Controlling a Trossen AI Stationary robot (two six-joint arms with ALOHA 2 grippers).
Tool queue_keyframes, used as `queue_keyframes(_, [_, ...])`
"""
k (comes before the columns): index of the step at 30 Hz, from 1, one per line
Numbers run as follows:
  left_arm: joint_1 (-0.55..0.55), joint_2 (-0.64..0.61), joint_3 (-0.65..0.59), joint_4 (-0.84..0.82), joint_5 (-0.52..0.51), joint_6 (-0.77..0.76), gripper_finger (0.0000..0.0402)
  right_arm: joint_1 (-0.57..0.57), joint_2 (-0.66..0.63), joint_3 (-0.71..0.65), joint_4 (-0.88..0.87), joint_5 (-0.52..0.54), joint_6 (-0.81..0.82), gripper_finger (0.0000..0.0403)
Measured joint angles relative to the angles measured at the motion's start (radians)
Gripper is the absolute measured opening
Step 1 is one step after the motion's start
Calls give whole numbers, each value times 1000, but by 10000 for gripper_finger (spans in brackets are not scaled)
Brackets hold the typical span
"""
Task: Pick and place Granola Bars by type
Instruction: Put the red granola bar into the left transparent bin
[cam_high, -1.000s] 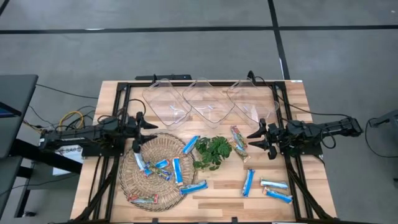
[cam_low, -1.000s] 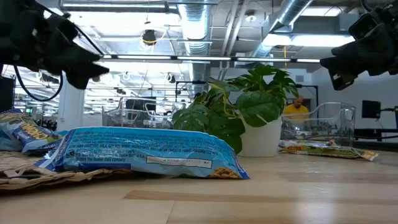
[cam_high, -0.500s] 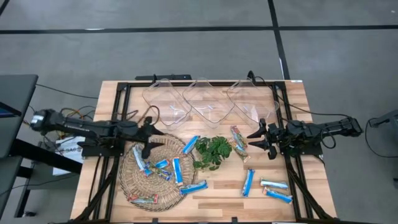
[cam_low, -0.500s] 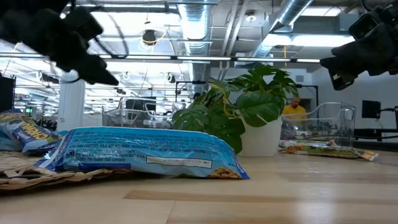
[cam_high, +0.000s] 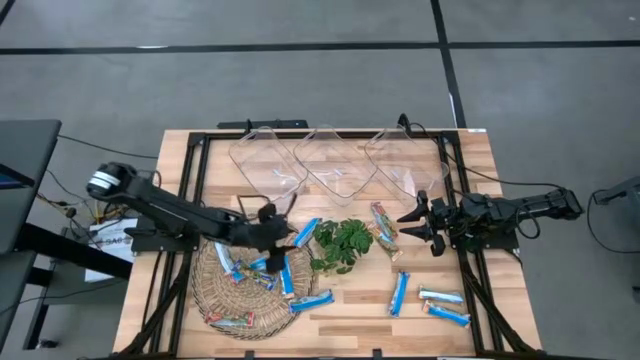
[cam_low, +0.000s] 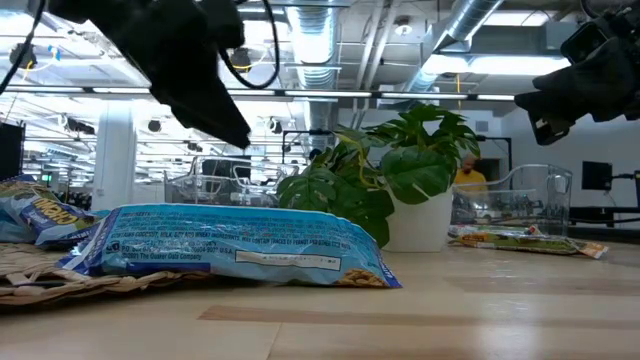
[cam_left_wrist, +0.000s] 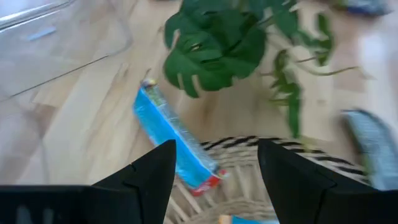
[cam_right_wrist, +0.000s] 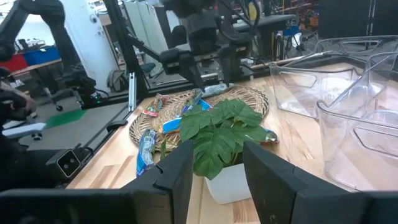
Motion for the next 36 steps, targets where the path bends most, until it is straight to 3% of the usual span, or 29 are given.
queue_keyframes(12, [-3,202,49,-46,-74,-97,219,0,0,0,0,0,0,133])
queue_keyframes(31, [-6,232,49,-5,-71,-126,219,0,0,0,0,0,0,133])
queue_keyframes(36, [-6,310,48,80,-56,-113,219,0,0,0,0,0,0,134])
